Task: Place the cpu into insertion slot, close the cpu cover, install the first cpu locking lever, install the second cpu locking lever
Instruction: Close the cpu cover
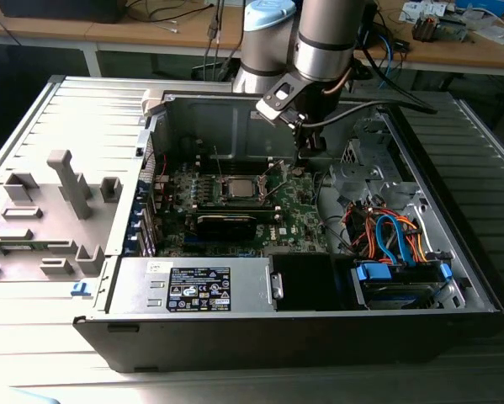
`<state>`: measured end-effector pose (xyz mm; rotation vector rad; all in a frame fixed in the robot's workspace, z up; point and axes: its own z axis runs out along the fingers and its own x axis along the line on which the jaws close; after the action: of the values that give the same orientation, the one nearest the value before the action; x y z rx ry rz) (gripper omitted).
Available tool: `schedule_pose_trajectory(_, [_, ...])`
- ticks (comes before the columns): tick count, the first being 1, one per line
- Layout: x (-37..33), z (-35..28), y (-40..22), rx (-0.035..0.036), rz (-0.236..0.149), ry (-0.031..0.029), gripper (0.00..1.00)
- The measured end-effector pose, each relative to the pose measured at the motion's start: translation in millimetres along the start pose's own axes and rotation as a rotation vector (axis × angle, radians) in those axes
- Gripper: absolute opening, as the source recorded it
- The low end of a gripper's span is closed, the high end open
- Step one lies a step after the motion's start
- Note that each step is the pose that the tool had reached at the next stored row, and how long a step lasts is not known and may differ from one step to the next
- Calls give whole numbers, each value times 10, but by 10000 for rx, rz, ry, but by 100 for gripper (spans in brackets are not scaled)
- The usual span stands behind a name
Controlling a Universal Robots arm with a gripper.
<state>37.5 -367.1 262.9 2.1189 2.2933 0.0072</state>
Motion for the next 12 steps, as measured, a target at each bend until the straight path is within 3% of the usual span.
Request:
schedule_pose_trajectory(4, [1,61,-1,7,0,1,11])
schedule_pose_trajectory(5, [1,83,0,46,-3,3,11])
schedule_pose_trajectory(7, [2,104,-1,239,-3,19,11])
schedule_pose_trajectory(9, [7,109,-1,427,-5,-3,11])
schedule_pose_trajectory(10, [9,110,-1,471,-5,-14,11])
schedule_pose_trajectory(12, [11,111,-8,481,-3,-53,11])
